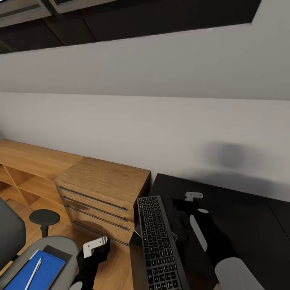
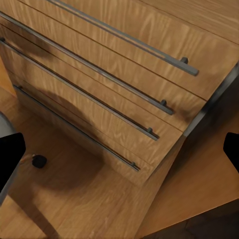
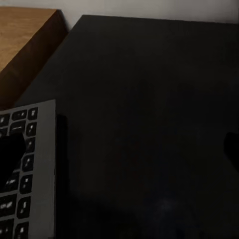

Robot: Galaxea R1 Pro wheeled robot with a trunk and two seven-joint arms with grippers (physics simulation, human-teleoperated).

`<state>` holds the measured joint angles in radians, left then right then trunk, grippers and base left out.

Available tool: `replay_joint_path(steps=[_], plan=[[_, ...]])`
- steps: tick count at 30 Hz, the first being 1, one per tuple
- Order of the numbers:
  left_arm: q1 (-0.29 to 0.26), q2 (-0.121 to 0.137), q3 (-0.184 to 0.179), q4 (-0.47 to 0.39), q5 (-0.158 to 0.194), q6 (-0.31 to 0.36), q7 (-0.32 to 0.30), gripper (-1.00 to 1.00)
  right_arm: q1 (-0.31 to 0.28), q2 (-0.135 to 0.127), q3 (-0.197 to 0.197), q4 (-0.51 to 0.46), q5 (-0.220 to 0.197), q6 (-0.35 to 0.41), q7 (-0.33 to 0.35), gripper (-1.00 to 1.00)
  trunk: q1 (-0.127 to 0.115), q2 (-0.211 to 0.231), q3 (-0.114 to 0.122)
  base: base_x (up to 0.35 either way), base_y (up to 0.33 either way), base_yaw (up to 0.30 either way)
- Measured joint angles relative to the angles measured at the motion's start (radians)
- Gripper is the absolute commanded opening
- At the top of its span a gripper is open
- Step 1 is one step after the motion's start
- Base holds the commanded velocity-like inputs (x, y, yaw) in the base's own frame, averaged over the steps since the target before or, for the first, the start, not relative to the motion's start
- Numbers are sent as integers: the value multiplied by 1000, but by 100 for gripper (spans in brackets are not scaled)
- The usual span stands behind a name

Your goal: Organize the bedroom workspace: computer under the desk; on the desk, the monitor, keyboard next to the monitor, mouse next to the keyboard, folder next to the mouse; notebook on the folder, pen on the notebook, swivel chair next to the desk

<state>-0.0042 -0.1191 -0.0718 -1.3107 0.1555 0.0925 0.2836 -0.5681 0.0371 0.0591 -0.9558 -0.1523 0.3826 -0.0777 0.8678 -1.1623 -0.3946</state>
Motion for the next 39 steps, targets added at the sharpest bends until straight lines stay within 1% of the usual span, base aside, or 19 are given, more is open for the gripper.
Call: replay_joint_path(steps=[1, 5, 6, 7, 9, 15, 18, 19, 30, 32, 33, 39], plan=[[0, 0, 0, 4, 0, 0, -1, 100, 38, 0, 1, -68, -27, 9, 0, 100, 0, 0, 0, 0, 0, 0], [0, 1, 1, 6, 1, 0, -1, 100, 49, 2, 2, -102, -36, 11, 0, 100, 0, 0, 0, 0, 0, 0], [0, 2, 1, 6, 1, 0, -1, 100, 52, 3, 2, -120, -44, 12, 0, 100, 0, 0, 0, 0, 0, 0], [0, 2, 1, 7, 1, 0, -1, 100, 62, 4, 2, -147, -63, 12, -1, 100, 0, 0, 0, 0, 0, 0], [0, 2, 1, 7, 1, -1, -1, 100, 74, 3, 2, -167, -75, 12, -1, 100, 0, 0, 0, 0, 0, 0], [0, 3, 1, 7, 1, -1, -3, 100, 111, 2, 2, -231, -92, 12, 0, 100, 0, 0, 0, -16, 0, 0], [0, 3, 1, 7, 2, -1, -3, 100, 129, 2, 2, -257, -95, 12, 0, 100, 0, 0, 0, -185, 0, 0], [0, 3, 2, 7, 1, -1, -3, 100, 147, 3, 2, -281, -98, 11, 0, 100, 1, 0, 0, -310, 0, 0], [0, 3, 1, 7, 1, -2, -3, 100, 151, 5, 2, -284, -99, 6, 0, 100, 1, 0, 0, -329, 0, 0], [0, 3, 1, 6, 0, -1, -3, 100, 151, 4, 2, -284, -105, 6, 1, 100, 1, 0, 0, -335, 0, -22], [0, 3, 1, 6, 0, -1, -3, 100, 151, 4, 2, -284, -109, 5, 1, 100, 1, 0, 0, -335, 0, -112], [0, 3, 0, 4, 0, -2, -3, 100, 152, 2, 1, -284, -163, 5, 0, 100, 1, 0, 0, -335, 25, -186]])
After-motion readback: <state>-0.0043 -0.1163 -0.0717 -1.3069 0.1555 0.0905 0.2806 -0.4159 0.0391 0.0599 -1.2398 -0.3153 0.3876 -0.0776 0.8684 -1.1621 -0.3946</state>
